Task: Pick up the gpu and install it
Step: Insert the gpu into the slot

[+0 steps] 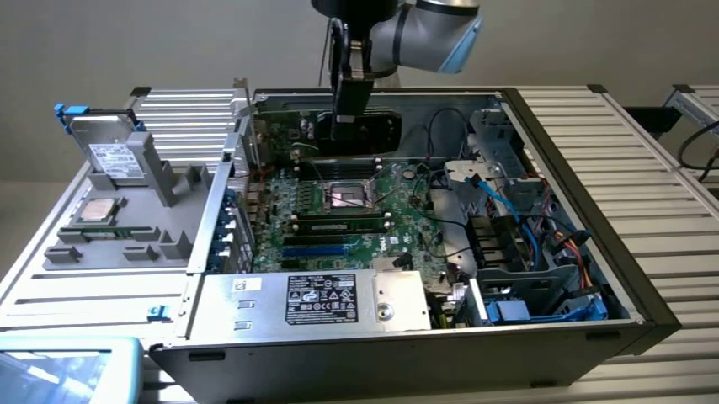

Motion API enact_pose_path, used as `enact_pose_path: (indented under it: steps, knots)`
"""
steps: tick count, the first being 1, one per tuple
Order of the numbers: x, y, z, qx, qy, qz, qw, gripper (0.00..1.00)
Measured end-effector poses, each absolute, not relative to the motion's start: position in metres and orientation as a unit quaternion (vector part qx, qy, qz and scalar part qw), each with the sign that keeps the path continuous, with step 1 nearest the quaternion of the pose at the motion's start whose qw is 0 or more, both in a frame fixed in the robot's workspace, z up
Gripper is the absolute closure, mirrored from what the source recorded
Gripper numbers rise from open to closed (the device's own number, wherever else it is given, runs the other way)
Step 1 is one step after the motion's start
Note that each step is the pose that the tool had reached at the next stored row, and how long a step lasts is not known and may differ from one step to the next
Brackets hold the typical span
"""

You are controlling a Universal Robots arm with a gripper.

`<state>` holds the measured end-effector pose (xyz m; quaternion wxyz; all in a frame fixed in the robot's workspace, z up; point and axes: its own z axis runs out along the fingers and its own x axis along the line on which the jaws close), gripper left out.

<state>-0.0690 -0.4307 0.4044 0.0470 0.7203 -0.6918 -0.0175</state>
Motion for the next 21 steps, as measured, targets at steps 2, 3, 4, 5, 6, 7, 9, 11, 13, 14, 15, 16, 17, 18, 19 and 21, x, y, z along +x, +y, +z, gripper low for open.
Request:
enact_pose_path:
  steps: [2, 3, 4, 5, 6, 7, 9, 11, 13, 14, 15, 16, 17, 18, 19, 21]
  knots:
    - [-0.069, -0.431, 0.401, 0.72, -0.692, -0.017, 0.047, 0.72]
    - [-0.069, -0.43, 0.399, 0.72, -0.692, -0.017, 0.047, 0.72]
    - [-0.07, -0.43, 0.397, 0.72, -0.692, -0.017, 0.047, 0.72]
    - [-0.07, -0.43, 0.395, 0.72, -0.692, -0.017, 0.047, 0.72]
    - [-0.07, -0.43, 0.393, 0.72, -0.692, -0.017, 0.047, 0.72]
    - [-0.07, -0.43, 0.392, 0.72, -0.692, -0.017, 0.047, 0.72]
    - [-0.07, -0.429, 0.388, 0.72, -0.692, -0.017, 0.047, 0.72]
    - [-0.071, -0.428, 0.384, 0.72, -0.692, -0.017, 0.047, 0.72]
    - [-0.072, -0.426, 0.381, 0.72, -0.692, -0.017, 0.047, 0.72]
    - [-0.072, -0.426, 0.379, 0.72, -0.692, -0.017, 0.047, 0.72]
    - [-0.072, -0.425, 0.377, 0.72, -0.692, -0.017, 0.047, 0.72]
    - [-0.073, -0.425, 0.376, 0.72, -0.692, -0.017, 0.047, 0.72]
    - [-0.073, -0.424, 0.374, 0.72, -0.692, -0.017, 0.047, 0.72]
    - [-0.073, -0.423, 0.373, 0.72, -0.692, -0.017, 0.047, 0.72]
    - [-0.073, -0.422, 0.372, 0.72, -0.693, -0.017, 0.047, 0.72]
    - [-0.074, -0.419, 0.37, 0.719, -0.693, -0.017, 0.047, 0.72]
